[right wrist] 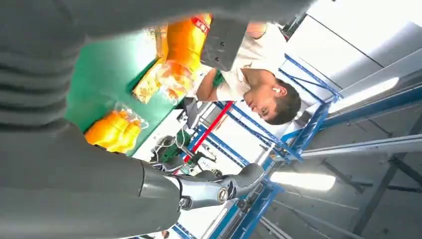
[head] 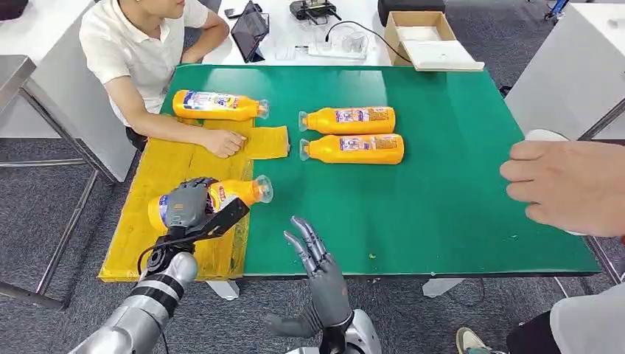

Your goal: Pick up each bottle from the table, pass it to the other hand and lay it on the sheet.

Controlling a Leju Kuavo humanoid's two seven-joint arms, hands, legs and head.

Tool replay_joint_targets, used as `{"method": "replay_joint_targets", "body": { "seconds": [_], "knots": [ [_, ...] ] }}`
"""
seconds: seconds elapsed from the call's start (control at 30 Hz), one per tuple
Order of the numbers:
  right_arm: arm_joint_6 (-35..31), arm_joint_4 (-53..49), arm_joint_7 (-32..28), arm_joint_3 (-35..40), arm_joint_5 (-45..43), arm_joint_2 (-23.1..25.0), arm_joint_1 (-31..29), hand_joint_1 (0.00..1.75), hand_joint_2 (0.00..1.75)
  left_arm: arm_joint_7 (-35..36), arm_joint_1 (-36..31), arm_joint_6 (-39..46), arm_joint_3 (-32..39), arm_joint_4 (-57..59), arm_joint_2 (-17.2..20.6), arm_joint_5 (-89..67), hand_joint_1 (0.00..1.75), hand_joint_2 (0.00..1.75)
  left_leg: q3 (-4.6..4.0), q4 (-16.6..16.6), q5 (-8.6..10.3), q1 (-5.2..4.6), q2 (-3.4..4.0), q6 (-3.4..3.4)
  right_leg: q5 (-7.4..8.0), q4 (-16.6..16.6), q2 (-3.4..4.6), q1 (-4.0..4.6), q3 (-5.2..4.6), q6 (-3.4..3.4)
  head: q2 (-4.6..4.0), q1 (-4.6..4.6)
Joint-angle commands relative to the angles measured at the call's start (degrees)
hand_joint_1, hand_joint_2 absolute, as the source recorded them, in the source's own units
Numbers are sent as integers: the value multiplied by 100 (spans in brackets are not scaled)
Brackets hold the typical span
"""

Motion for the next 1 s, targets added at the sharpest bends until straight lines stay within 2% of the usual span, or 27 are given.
{"method": "replay_joint_targets", "body": {
  "seconds": [0.03, 0.1, 0.13, 0.27, 0.37, 0.4, 0.43, 0.47, 0.5, 0.53, 0.67, 0.73, 0.8, 0.83, 0.87, 1.0],
  "knots": [
    [49, 143, -182, 166, -60, -61, -190, 0, 175, 85, -489, -76, -190, 864, 147, 40, 175, 175, 10, 0, -4, 5, 6, -9, -4, -1, -1, 6, 9, -10, 2, 0],
    [128, 199, -182, 215, -117, -39, -217, 0, 175, 190, -657, -128, -290, 1167, 165, -57, 175, 175, 14, 0, -5, 7, 5, -12, -5, -1, -5, 9, 14, -13, 0, 0],
    [144, 216, -182, 221, -134, -26, -221, 0, 0, 186, -696, -181, -319, 1232, 161, -73, 175, 175, 7, 1, -3, 6, 5, -9, -2, -1, -3, 7, 8, -10, 0, 0],
    [387, 276, -182, 181, -395, 35, -231, 0, 0, 180, -913, -1088, -312, 1645, 62, 174, 175, 175, 13, 1, -2, 8, 2, -12, -2, -2, -7, 9, 15, -14, 2, 0],
    [451, 335, -182, 183, -423, 50, -280, 0, 0, 304, -1001, -1249, -403, 1778, 112, 115, 175, 175, 14, -1, -1, 5, 3, -10, -1, -2, -3, 6, 14, -11, 0, 0],
    [464, 361, -182, 175, -448, 69, -287, 0, 0, 355, -1015, -1240, -426, 1807, 116, 87, 134, 175, 19, -2, -1, 8, 3, -13, -1, -3, -3, 9, 19, -14, 2, 0],
    [472, 365, -182, 177, -455, 69, -286, 0, 0, 354, -1019, -1274, -406, 1822, 106, 120, 119, 175, 23, -5, 1, 5, -4, -12, 0, -5, -8, 6, 26, -12, 2, 0],
    [477, 379, -182, 180, -456, 73, -284, 0, 0, 351, -1019, -1319, -443, 1849, 117, 90, 66, 175, 31, -8, 3, 5, -3, -14, 1, -7, -14, 6, 34, -16, 2, -2],
    [485, 416, -182, 181, -462, 81, -284, 0, 0, 374, -1018, -1362, -505, 1877, 126, 33, 72, 175, 36, -8, 4, 8, -5, -17, 1, -8, -18, 9, 41, -20, 0, 0],
    [494, 444, -182, 180, -475, 89, -285, 0, 0, 373, -1012, -1424, -524, 1905, 109, 28, 70, 175, 35, -6, 4, 7, -8, -13, 2, -6, -17, 8, 39, -15, 2, -2],
    [490, 522, -182, 196, -550, 82, -300, 0, 0, 327, -960, -1695, -513, 1958, 64, 119, 94, 175, 43, -8, 4, 6, -2, -14, 2, -8, -13, 8, 46, -16, 0, 0],
    [468, 537, -182, 213, -576, 69, -316, 0, 0, 304, -940, -1791, -514, 1973, 49, 152, 65, 175, 48, -11, 3, 5, -1, -13, 1, -10, -11, 6, 52, -14, 2, -2],
    [472, 555, -182, 220, -592, 65, -322, 0, 0, 293, -924, -1852, -505, 1986, 40, 182, 24, 175, 56, -12, 3, 4, -7, -12, -1, -10, -16, 5, 61, -13, 0, 0],
    [459, 604, -182, 220, -598, 58, -334, 0, 0, 281, -903, -1937, -525, 2009, 42, 186, 14, 175, 60, -14, 4, 6, -3, -14, 1, -13, -14, 7, 65, -16, 2, -2],
    [454, 611, -182, 233, -612, 47, -342, 0, 0, 234, -885, -1979, -504, 1996, 45, 232, 9, 175, 62, -13, 3, 5, 1, -15, 1, -12, -11, 6, 65, -17, 0, 0],
    [420, 657, -182, 298, -655, 21, -380, 0, 0, 39, -856, -2209, -438, 1970, 57, 423, 7, 175, 59, -11, 3, 4, 5, -14, 0, -9, -10, 5, 62, -15, 0, 0]
  ]
}}
